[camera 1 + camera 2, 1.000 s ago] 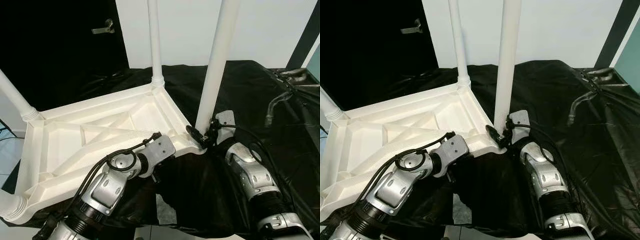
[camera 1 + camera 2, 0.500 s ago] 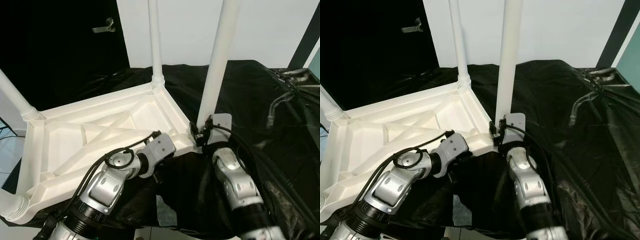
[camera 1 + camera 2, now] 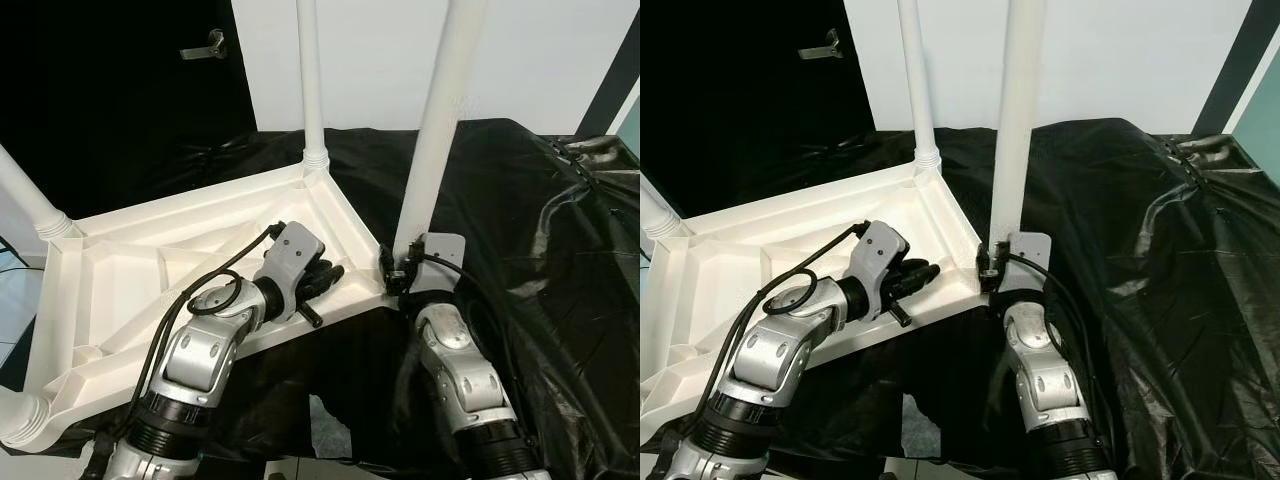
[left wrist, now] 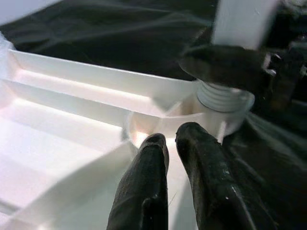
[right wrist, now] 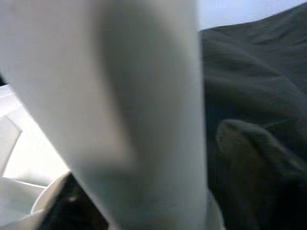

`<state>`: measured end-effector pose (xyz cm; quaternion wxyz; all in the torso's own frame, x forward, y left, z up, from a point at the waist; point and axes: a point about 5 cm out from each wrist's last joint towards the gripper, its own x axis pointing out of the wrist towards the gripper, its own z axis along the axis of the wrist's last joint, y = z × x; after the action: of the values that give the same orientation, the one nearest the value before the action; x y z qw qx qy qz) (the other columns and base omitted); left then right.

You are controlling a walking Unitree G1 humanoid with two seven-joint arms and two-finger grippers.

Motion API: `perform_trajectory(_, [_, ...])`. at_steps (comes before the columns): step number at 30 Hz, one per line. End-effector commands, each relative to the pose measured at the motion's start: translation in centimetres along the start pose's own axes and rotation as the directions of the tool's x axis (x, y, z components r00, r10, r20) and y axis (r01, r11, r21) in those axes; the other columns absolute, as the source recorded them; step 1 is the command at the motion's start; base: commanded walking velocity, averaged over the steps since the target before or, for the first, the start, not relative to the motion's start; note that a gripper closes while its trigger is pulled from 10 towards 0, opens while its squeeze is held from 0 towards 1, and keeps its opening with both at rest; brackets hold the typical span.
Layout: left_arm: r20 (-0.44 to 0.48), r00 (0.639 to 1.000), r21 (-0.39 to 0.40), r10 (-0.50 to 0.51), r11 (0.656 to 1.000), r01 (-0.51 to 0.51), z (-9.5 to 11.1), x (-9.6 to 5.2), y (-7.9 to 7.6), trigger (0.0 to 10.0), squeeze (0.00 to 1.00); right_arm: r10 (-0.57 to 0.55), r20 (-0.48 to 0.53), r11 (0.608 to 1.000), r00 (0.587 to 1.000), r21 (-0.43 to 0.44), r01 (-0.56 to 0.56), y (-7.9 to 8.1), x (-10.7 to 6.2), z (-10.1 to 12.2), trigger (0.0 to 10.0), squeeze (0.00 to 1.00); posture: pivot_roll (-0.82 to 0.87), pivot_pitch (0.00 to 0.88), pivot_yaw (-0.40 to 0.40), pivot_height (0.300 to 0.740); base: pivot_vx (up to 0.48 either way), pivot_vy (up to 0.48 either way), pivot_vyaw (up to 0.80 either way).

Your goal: Building children table

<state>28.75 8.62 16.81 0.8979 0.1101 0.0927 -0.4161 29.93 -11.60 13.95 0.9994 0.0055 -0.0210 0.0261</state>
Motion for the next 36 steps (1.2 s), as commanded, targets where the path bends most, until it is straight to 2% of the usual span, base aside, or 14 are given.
perform_trajectory(1, [0.001, 0.999, -0.015, 0.035, 0.999, -0.035, 0.0, -0.2, 0.1, 10.0, 0.0, 0.01, 0.017, 1.0, 1.0, 0.007, -0.01, -0.2, -0.2, 0.3, 10.0, 1.0, 0.03, 0.0, 0.039, 0.74, 0.0, 0.0, 0.0])
perform_trajectory(5, [-0.005, 1.0, -0.025, 0.029, 0.999, -0.029, -0.3, -0.4, -0.2, 10.0, 0.0, 0.133, 0.041, 0.991, 0.99, -0.004, -0.133, -1.1, -0.3, 0.6, 10.0, 1.0, 0.03, 0.0, 0.041, 0.74, 0.0, 0.0, 0.0])
perform_trajectory(6, [-0.007, 1.0, -0.026, 0.026, 0.999, -0.027, -0.4, -0.4, -0.2, 10.0, 0.0, 0.163, 0.042, 0.987, 0.986, -0.008, -0.163, -1.4, -0.3, 0.7, 10.0, 0.9, 0.03, 0.0, 0.041, 0.74, 0.0, 0.0, 0.0])
perform_trajectory(7, [-0.009, 1.0, -0.028, 0.026, 0.999, -0.026, -0.4, -0.4, -0.2, 10.0, 0.0, 0.207, 0.04, 0.978, 0.978, -0.02, -0.206, -1.9, -0.2, 0.6, 10.0, 0.0, 0.03, 0.0, 0.043, 0.74, 0.0, 0.0, 0.0])
perform_trajectory(14, [-0.011, 1.0, -0.029, 0.023, 0.999, -0.023, -0.3, -0.3, -0.3, 10.0, 0.0, 0.356, 0.02, 0.932, 0.934, -0.079, -0.354, -3.5, 0.6, 0.7, 10.0, 0.0, 0.03, 0.0, 0.046, 0.74, 0.0, 0.0, 0.0])
perform_trajectory(16, [-0.01, 1.0, -0.036, 0.01, 0.999, -0.01, -0.2, -0.2, -0.5, 10.0, 0.0, 0.449, 0.0, 0.888, 0.893, -0.107, -0.447, -3.9, 1.2, 0.9, 10.0, 0.0, 0.03, 0.0, 0.048, 0.74, 0.0, 0.0, 0.0])
perform_trajectory(20, [-0.012, 1.0, -0.03, -0.016, 0.999, 0.016, -0.3, -0.2, -0.9, 10.0, 0.0, 0.516, -0.015, 0.85, 0.856, -0.112, -0.515, -4.0, 1.7, 1.0, 10.0, 0.0, 0.03, 0.0, 0.045, 0.74, 0.0, 0.0, 0.0])
perform_trajectory(22, [-0.01, 0.998, -0.013, -0.055, 0.998, 0.055, -0.3, -0.3, -1.8, 10.0, 0.0, 0.616, -0.038, 0.779, 0.787, -0.118, -0.616, -3.8, 2.2, 1.3, 10.0, 0.0, 0.04, 0.0, 0.041, 0.74, 0.0, 0.0, 0.0])
perform_trajectory(27, [0.005, 0.999, 0.019, -0.049, 0.999, 0.049, -0.3, -0.2, -2.5, 10.0, 0.0, 0.683, -0.076, 0.716, 0.727, -0.126, -0.686, -3.6, 2.7, 1.3, 10.0, 0.0, 0.05, 0.0, 0.035, 0.74, 0.0, 0.0, 0.0])
perform_trajectory(29, [0.01, 0.999, 0.033, -0.047, 0.998, 0.047, -0.3, -0.1, -2.6, 10.0, 0.0, 0.691, -0.08, 0.708, 0.719, -0.127, -0.694, -3.6, 2.8, 1.3, 10.0, 0.0, 0.05, 0.0, 0.035, 0.74, 0.0, 0.0, 0.0])
perform_trajectory(31, [0.016, 0.998, 0.027, -0.06, 0.998, 0.06, -0.4, -0.1, -3.1, 10.0, 0.0, 0.711, -0.098, 0.681, 0.696, -0.147, -0.717, -3.8, 3.3, 1.3, 5.6, 0.0, 0.06, 0.0, 0.032, 0.74, 0.0, 0.0, 0.0])
perform_trajectory(32, [0.012, 0.998, 0.037, -0.054, 0.998, 0.054, -0.5, 0.0, -3.3, 10.0, 0.0, 0.716, -0.109, 0.673, 0.689, -0.156, -0.723, -3.9, 3.5, 1.4, 1.9, 0.0, 0.06, 0.0, 0.032, 0.74, 0.0, 0.0, 0.0])
perform_trajectory(34, [0.013, 0.999, 0.034, -0.047, 0.998, 0.047, -0.5, 0.1, -3.4, 10.0, 0.0, 0.724, -0.12, 0.661, 0.679, -0.163, -0.733, -4.3, 3.7, 1.4, 0.0, 0.0, 0.06, 0.0, 0.03, 0.74, 0.0, 0.0, 0.0])
perform_trajectory(36, [0.015, 0.999, 0.028, -0.047, 0.999, 0.046, -0.5, 0.1, -3.4, 10.0, 0.0, 0.729, -0.123, 0.654, 0.673, -0.163, -0.739, -4.4, 3.8, 1.3, 0.0, 0.0, 0.06, 0.0, 0.03, 0.74, 0.0, 0.0, 0.0])
